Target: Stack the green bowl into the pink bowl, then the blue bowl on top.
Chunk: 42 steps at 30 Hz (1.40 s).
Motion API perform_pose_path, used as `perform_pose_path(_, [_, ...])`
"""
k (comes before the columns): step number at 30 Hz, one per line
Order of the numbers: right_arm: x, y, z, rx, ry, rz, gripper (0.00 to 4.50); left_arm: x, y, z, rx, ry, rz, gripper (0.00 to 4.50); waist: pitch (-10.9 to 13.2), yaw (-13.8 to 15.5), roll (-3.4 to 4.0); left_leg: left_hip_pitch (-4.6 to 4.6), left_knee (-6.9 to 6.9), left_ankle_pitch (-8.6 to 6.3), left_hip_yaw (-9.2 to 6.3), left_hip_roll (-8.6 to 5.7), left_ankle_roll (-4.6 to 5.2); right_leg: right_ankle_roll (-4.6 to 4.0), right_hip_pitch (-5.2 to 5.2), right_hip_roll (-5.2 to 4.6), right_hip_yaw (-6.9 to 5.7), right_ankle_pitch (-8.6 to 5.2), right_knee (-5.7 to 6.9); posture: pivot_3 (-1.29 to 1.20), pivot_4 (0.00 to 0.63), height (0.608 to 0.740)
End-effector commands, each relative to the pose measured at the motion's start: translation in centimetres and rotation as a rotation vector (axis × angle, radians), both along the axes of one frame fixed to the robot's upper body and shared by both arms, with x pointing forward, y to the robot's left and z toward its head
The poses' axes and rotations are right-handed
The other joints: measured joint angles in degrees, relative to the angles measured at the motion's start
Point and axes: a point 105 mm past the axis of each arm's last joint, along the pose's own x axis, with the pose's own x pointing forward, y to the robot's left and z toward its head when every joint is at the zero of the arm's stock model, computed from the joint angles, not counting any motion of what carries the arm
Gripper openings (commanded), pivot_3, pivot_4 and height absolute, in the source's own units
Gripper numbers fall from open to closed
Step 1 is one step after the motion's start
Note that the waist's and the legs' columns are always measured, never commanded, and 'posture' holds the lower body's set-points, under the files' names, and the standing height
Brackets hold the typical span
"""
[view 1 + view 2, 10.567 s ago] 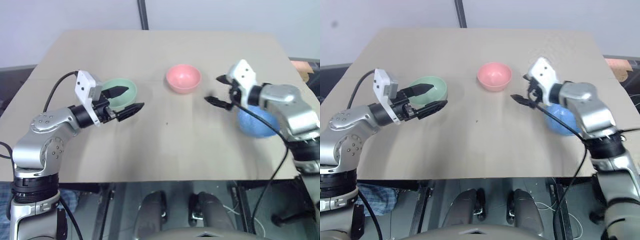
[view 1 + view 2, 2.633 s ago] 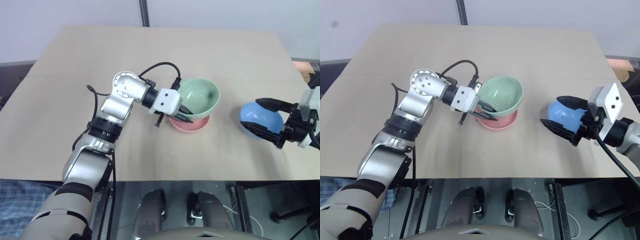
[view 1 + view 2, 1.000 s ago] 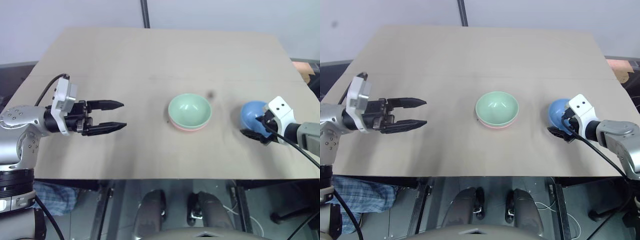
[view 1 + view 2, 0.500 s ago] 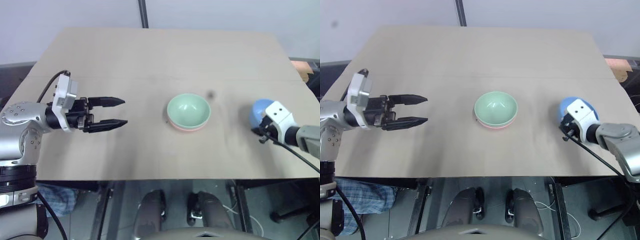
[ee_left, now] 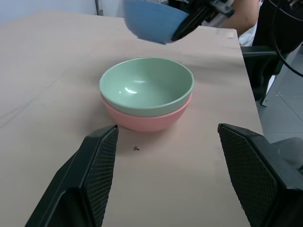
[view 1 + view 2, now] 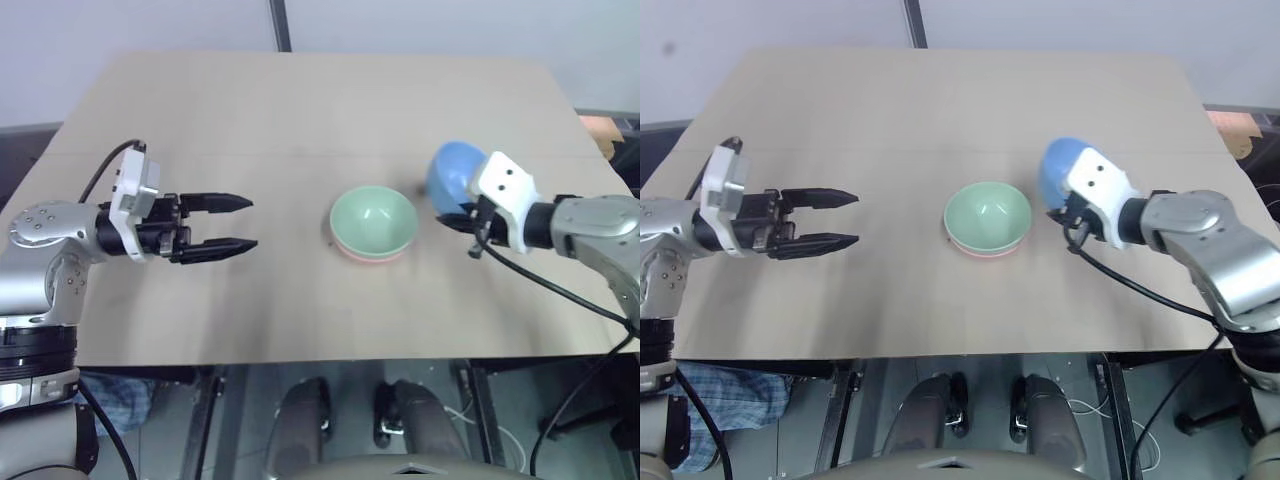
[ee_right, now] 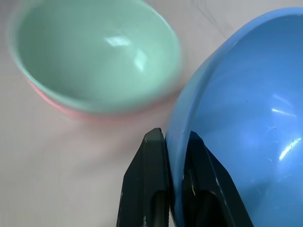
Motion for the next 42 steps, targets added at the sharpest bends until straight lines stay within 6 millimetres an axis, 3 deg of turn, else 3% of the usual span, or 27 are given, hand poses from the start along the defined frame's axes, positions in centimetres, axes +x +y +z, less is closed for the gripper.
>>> perform_pose_path(1, [-1.6,3.5,1.3,-0.026,-0.05,0.179,0.12,0.0,-0.5,0.7,0.01,-0.041,-0.03,3.57,0.0,-0.08,0.0,0.0,0.0,0.0,0.01,0.0,0.0,0.0,-0.01,0.01,0.0,0.0,0.0,0.0,0.15,0.74])
perform_pose_path(7, [-1.8,5.8,1.1,-0.048,-0.053,0.25,0.12,0.1,-0.4,0.6,0.009,-0.04,-0.026,3.57,-0.01,-0.03,-0.02,0.0,0.03,0.0,0.0,0.0,0.0,0.0,0.01,-0.01,-0.02,0.0,0.02,0.0,0.15,0.74])
perform_pose_path(15, [-1.1,6.5,2.4,0.001,-0.095,0.234,3.27,0.0,-0.3,0.6,0.012,-0.039,-0.02,3.57,-0.02,-0.07,-0.03,0.02,0.08,0.0,0.0,0.01,0.0,0.0,0.01,0.0,-0.02,0.0,0.09,0.0,0.15,0.74])
perform_pose_path(19, [-2.2,5.9,4.4,0.087,-0.076,0.273,3.27,0.0,-0.2,0.7,0.008,-0.028,-0.019,3.57,-0.02,0.03,-0.03,0.01,0.09,0.0,0.0,0.01,0.0,-0.02,0.01,0.0,-0.02,0.02,0.09,0.0,0.15,0.74])
perform_pose_path(25, [-4.0,0.8,6.2,0.242,-0.02,0.255,3.27,0.0,0.1,1.0,-0.001,-0.03,-0.002,3.57,-0.04,0.46,-0.06,0.01,0.08,-0.01,-0.05,-0.01,0.02,-0.1,0.07,-0.01,-0.07,0.06,0.04,0.0,0.15,0.74])
perform_pose_path(30, [-3.7,-5.7,4.0,0.253,-0.009,0.098,3.27,0.3,0.5,0.6,0.008,-0.025,0.033,3.57,-0.05,0.56,-0.07,0.07,0.07,-0.03,-0.02,-0.02,0.05,0.0,0.09,-0.03,-0.04,0.0,0.05,0.0,0.15,0.74])
perform_pose_path(33, [-3.7,-8.1,2.5,0.25,-0.01,0.048,3.27,0.7,0.7,0.1,0.014,-0.025,0.064,3.57,-0.05,0.53,-0.07,0.1,0.07,-0.03,-0.02,-0.01,0.05,0.01,0.1,-0.01,-0.04,0.0,0.06,0.0,0.15,0.74])
perform_pose_path(37, [-3.8,-10.1,1.0,0.265,0.004,-0.011,3.27,1.1,0.9,-0.4,0.03,-0.026,0.076,3.57,-0.05,0.12,-0.07,0.12,0.08,-0.02,0.02,0.0,0.04,0.01,0.09,0.01,0.01,0.0,0.1,0.0,0.15,0.74])
perform_pose_path(42, [-4.0,-10.3,1.0,0.279,0.0,-0.019,3.27,1.2,0.9,-0.3,0.04,-0.043,0.07,3.57,-0.05,0.07,-0.07,0.12,0.09,-0.02,0.01,0.01,0.05,0.01,0.1,0.02,0.02,0.0,0.09,0.0,0.15,0.74])
